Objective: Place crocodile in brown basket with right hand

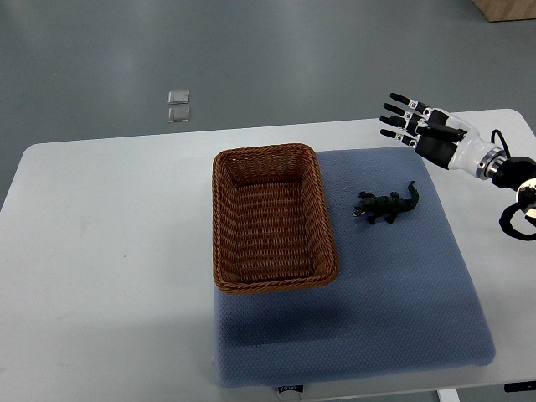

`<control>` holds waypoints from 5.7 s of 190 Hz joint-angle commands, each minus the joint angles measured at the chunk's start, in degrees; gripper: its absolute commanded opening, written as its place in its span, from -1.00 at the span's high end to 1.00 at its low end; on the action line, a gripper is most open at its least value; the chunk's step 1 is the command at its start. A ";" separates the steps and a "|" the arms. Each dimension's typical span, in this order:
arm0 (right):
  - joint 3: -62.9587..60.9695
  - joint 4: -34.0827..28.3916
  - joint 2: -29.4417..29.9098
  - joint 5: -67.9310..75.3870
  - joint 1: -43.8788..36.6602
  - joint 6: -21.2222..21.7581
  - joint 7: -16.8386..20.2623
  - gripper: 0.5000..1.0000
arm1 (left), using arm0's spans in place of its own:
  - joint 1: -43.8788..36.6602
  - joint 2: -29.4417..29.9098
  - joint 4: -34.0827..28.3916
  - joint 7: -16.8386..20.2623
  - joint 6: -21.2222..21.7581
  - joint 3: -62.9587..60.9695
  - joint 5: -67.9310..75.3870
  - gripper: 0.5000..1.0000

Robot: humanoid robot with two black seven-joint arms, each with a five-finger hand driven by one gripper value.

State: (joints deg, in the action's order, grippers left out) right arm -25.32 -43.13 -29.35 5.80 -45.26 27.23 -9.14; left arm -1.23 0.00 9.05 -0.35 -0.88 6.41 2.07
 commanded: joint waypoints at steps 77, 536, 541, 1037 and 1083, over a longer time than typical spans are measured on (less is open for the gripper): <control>0.00 -0.02 -0.53 -2.64 -0.45 0.28 -2.46 -0.76 | 0.00 0.00 -0.61 0.00 0.09 0.00 -0.05 -1.00; 23.73 -11.36 -7.74 -101.16 -13.98 -30.22 -25.86 -0.76 | 0.09 0.00 -0.70 0.00 0.53 0.00 -0.05 -1.00; 23.73 -11.27 -7.65 -101.25 -13.98 -30.31 -25.86 -0.76 | 0.09 0.00 -0.70 0.00 0.53 0.00 -0.05 -1.00; 29.18 2.27 0.79 -105.99 -13.37 -38.04 -25.86 0.25 | 0.09 0.00 -0.70 0.00 0.53 0.00 -0.05 -1.00; 29.18 2.09 0.88 -105.99 -13.37 -38.13 -25.86 0.40 | 0.09 0.00 -0.70 0.00 0.53 0.00 -0.05 -1.00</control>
State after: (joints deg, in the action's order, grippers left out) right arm 3.87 -40.95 -28.51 -100.19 -58.62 -10.84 -35.00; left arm -1.12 0.00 8.35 -0.35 -0.35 6.42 2.02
